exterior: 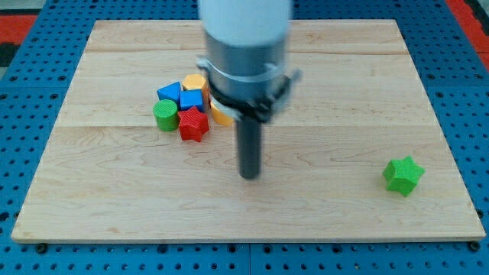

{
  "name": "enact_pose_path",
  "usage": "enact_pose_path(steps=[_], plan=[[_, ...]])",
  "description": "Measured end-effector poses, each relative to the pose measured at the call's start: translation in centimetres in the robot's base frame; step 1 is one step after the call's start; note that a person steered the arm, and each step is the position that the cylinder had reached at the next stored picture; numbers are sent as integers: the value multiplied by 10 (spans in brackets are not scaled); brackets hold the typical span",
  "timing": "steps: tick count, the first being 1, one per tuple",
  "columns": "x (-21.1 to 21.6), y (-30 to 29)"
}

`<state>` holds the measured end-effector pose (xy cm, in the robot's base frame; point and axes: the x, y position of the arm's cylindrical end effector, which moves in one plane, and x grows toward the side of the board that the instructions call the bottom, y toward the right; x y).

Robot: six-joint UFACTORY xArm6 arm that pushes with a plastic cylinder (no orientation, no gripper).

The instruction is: Slide the green star to the group of blocks

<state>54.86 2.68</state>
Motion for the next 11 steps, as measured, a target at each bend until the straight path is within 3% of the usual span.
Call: enact_pose_path(steps=[2,3,4,7,11], plan=[[17,176],[21,243],[12,266],[-50,173],[-42,195]])
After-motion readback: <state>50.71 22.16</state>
